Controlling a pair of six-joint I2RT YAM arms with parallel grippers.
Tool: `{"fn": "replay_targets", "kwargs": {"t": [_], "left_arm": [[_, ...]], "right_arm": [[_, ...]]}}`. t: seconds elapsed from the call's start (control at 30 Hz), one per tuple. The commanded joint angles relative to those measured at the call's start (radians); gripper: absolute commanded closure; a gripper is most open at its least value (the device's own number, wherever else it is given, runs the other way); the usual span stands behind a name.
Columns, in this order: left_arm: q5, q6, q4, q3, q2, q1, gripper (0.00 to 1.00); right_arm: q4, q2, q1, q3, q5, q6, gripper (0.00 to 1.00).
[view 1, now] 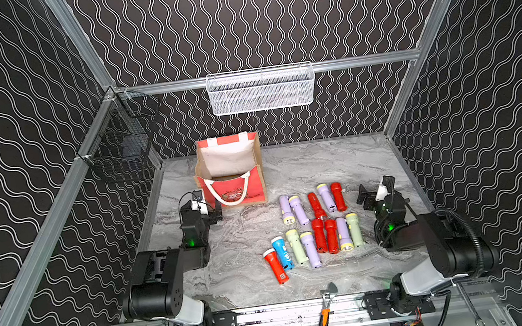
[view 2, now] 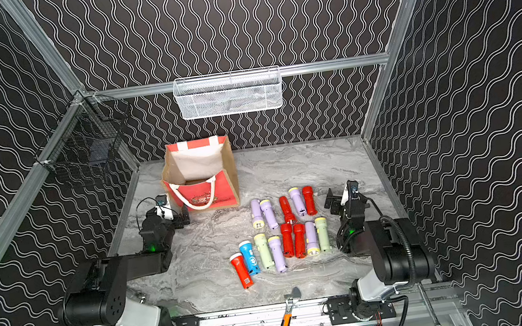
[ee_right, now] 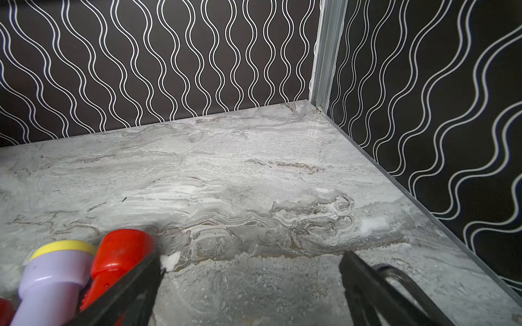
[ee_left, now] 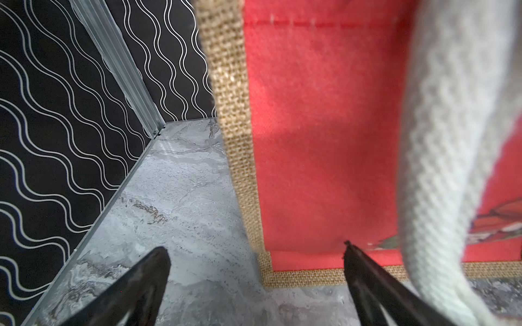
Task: Put the flashlights into the tote bags
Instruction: Adjust the canvas bag at the center of the board.
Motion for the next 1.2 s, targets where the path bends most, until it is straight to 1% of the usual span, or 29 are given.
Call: {"fn": "replay_targets", "kwargs": {"t": [0.0,1.17], "left_arm": [[0.003,0.004,0.029,0.0,-0.003,-0.001,0.01],[0.011,0.006,0.02,0.005,-0.001,-0.001,0.01]], "right_arm": [[0.048,0.001,0.0,-0.001,0.005,0.006,0.0],[0.038,0.001,-0.001,0.005,0.002,0.01,0.0]]}}
